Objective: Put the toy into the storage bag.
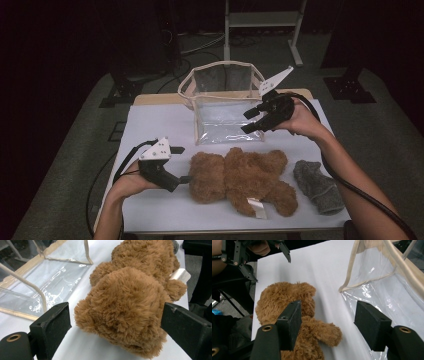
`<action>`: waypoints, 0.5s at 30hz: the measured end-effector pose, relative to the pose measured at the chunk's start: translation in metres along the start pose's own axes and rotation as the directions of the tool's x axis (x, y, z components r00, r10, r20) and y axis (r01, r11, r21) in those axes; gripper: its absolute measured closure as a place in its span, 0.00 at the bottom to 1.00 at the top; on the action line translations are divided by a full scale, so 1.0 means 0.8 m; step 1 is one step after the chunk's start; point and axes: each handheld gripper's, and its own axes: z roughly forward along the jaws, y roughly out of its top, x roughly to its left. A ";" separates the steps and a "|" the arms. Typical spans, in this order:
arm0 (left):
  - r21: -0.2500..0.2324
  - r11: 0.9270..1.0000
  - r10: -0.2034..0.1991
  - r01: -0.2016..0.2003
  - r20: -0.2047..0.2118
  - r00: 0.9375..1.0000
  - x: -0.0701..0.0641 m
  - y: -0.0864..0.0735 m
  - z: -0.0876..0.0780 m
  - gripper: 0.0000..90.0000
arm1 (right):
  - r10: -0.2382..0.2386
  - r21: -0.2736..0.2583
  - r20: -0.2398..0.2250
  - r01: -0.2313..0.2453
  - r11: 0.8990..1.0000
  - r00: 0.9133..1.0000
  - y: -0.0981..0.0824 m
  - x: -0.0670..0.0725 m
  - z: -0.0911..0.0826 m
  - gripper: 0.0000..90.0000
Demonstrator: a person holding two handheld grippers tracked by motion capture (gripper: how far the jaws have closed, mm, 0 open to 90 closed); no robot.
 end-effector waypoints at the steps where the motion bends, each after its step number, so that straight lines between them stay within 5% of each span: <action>1: -0.001 1.000 -0.002 0.002 0.001 1.000 0.000 0.000 0.000 0.09 | -0.003 0.003 0.001 0.003 1.000 1.000 0.003 -0.001 0.000 0.41; 15: 0.016 1.000 -0.014 0.014 0.002 1.000 0.001 -0.005 -0.001 0.09 | -0.055 0.052 0.006 0.055 0.997 0.998 0.045 -0.019 0.003 0.42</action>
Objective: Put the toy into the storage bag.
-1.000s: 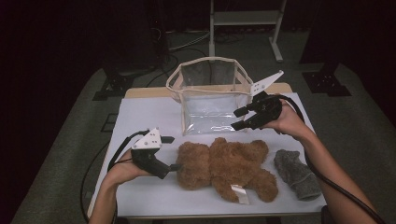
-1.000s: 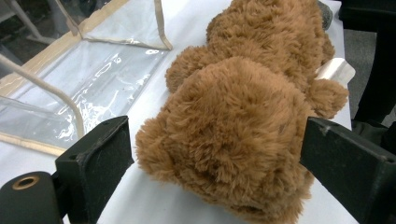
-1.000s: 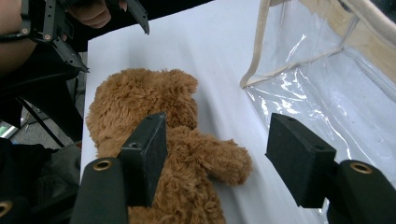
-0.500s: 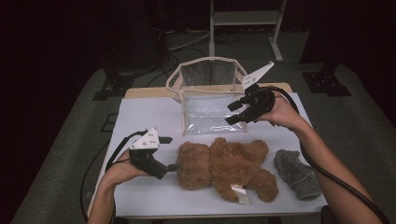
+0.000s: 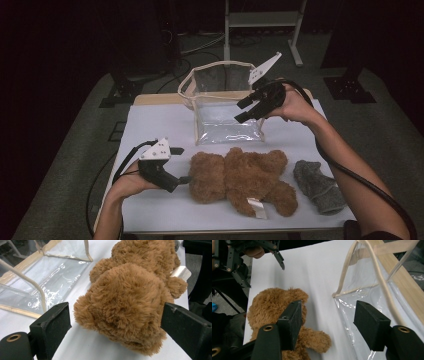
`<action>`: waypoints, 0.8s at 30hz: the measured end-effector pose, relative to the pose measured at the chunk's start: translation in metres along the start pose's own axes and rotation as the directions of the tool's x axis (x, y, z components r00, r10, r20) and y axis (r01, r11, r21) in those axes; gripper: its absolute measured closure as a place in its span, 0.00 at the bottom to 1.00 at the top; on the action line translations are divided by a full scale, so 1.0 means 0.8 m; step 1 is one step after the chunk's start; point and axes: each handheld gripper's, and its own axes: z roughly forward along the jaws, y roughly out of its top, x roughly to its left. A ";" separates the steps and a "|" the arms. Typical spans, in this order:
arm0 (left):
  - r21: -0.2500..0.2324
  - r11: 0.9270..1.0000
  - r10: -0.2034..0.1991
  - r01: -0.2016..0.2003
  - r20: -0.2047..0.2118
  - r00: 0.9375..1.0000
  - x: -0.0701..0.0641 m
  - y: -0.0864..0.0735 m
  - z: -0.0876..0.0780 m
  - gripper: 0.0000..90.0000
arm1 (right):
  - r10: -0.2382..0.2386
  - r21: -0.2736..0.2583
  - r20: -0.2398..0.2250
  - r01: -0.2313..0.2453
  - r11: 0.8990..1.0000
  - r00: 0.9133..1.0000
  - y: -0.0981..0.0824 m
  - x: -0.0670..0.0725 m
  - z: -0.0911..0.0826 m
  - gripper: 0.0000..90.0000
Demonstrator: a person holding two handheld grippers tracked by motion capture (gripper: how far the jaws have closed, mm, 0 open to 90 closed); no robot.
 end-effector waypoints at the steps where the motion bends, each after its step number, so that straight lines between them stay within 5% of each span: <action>1: 0.000 1.000 0.000 0.000 0.000 1.000 0.000 0.000 0.000 0.09 | 0.000 0.000 0.000 0.000 1.000 1.000 0.000 0.000 0.000 0.42; 24: 0.002 1.000 -0.023 0.023 -0.016 1.000 0.001 -0.008 -0.013 0.09 | -0.012 0.063 0.020 0.011 0.998 1.000 0.037 -0.052 0.012 0.44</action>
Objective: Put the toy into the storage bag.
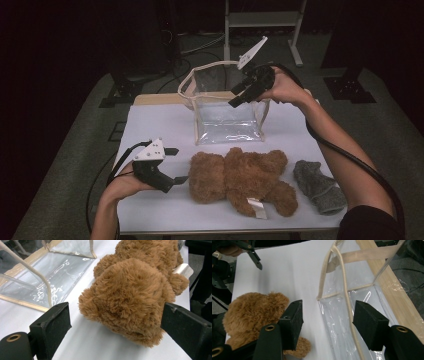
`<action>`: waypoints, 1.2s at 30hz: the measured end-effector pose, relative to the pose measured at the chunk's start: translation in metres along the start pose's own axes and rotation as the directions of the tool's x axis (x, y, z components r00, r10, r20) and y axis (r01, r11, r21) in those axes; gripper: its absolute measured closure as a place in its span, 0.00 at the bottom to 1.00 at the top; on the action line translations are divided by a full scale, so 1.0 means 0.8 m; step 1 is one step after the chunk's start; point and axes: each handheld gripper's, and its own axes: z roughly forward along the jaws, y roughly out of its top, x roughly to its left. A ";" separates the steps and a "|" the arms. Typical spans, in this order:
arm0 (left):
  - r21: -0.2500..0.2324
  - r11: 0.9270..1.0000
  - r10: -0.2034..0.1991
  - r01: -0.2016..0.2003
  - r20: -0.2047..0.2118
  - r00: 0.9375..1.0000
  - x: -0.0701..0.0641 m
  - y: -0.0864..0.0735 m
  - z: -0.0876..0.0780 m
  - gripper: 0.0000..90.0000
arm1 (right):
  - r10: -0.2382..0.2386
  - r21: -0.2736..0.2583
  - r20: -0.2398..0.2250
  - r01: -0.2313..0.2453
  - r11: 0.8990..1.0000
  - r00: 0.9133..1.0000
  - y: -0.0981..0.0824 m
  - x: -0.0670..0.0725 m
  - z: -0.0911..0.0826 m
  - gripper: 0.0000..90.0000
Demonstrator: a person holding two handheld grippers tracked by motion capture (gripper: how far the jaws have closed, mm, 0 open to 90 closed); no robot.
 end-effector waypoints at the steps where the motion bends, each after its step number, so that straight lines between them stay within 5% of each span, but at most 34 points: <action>1: 0.001 1.000 -0.001 0.001 -0.002 1.000 0.000 0.000 -0.001 0.09 | 0.003 0.002 0.001 -0.003 1.000 1.000 0.000 -0.003 0.002 0.44; 13: 0.004 1.000 -0.011 0.011 -0.011 1.000 0.001 -0.006 -0.006 0.09 | 0.023 0.034 -0.006 -0.023 0.999 1.000 0.002 -0.029 0.025 0.48; 19: 0.007 1.000 -0.010 0.010 -0.015 1.000 0.001 -0.007 -0.008 0.09 | 0.024 0.067 -0.018 -0.023 0.997 1.000 -0.004 -0.036 0.038 0.66; 27: 0.009 1.000 -0.012 0.012 -0.012 1.000 0.000 -0.008 -0.009 0.09 | 0.019 0.102 0.009 -0.020 0.995 1.000 -0.009 -0.028 0.045 0.96; 36: 0.004 1.000 -0.008 0.008 -0.014 1.000 -0.002 -0.007 -0.010 0.09 | 0.023 0.106 -0.013 -0.022 0.994 1.000 -0.015 -0.008 0.044 0.97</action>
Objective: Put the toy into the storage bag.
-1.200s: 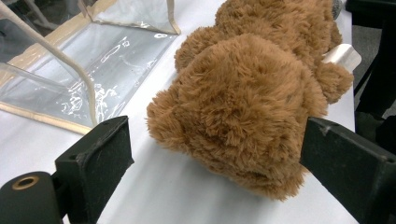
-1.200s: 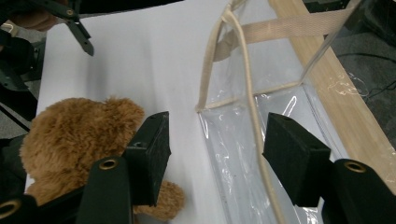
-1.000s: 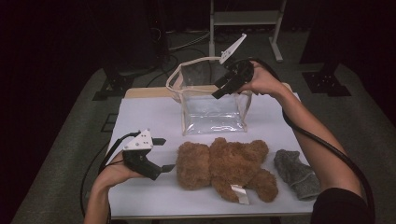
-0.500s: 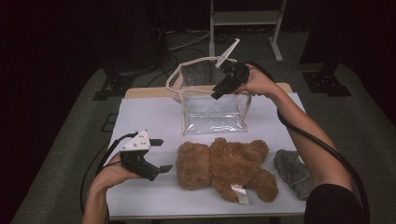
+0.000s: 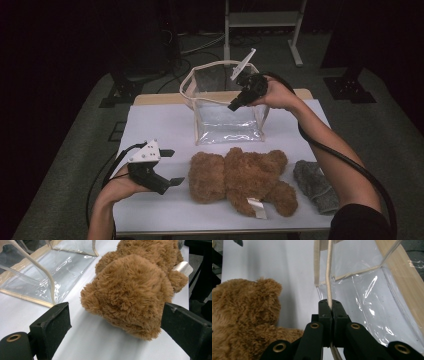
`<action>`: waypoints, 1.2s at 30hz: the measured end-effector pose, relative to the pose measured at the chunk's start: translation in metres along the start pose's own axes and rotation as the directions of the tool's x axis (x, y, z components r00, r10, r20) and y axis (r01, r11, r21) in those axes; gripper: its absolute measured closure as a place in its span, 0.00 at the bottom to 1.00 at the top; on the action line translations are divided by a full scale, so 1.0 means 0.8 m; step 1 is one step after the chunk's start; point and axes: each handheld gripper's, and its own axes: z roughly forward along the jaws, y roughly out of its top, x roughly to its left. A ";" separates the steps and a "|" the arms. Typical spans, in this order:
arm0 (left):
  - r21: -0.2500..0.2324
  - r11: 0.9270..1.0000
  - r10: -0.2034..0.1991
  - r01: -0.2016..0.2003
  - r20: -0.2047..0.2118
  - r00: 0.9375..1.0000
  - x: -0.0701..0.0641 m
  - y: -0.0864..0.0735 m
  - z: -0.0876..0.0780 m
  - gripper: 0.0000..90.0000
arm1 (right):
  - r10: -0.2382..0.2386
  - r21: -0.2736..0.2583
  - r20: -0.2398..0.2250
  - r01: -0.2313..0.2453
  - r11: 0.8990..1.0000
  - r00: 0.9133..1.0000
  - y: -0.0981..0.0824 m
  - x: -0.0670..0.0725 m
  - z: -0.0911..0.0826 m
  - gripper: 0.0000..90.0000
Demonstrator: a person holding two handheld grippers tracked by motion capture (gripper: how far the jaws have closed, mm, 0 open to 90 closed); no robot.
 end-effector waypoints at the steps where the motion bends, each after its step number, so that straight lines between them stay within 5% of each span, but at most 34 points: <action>1: 0.000 1.000 -0.001 0.001 0.001 1.000 -0.001 0.000 0.000 0.09 | -0.002 0.000 0.000 0.002 1.000 1.000 -0.001 0.002 0.000 0.97; 21: -0.002 1.000 0.014 -0.014 -0.001 1.000 -0.002 0.004 -0.005 0.09 | -0.050 -0.007 -0.052 0.050 0.999 0.997 -0.020 0.076 -0.012 0.97; 28: -0.004 1.000 0.014 -0.014 0.000 1.000 -0.003 0.004 -0.005 0.09 | -0.048 -0.001 -0.051 0.048 0.999 0.997 -0.022 0.086 -0.011 0.96; 31: -0.009 1.000 0.015 -0.015 0.000 1.000 -0.003 0.005 -0.005 0.09 | -0.017 -0.037 -0.059 0.015 0.999 0.998 -0.024 0.081 -0.015 0.81; 36: -0.006 1.000 0.011 -0.011 0.002 1.000 -0.003 0.003 -0.004 0.09 | -0.033 -0.110 -0.044 0.028 0.994 0.998 -0.021 0.086 -0.038 0.56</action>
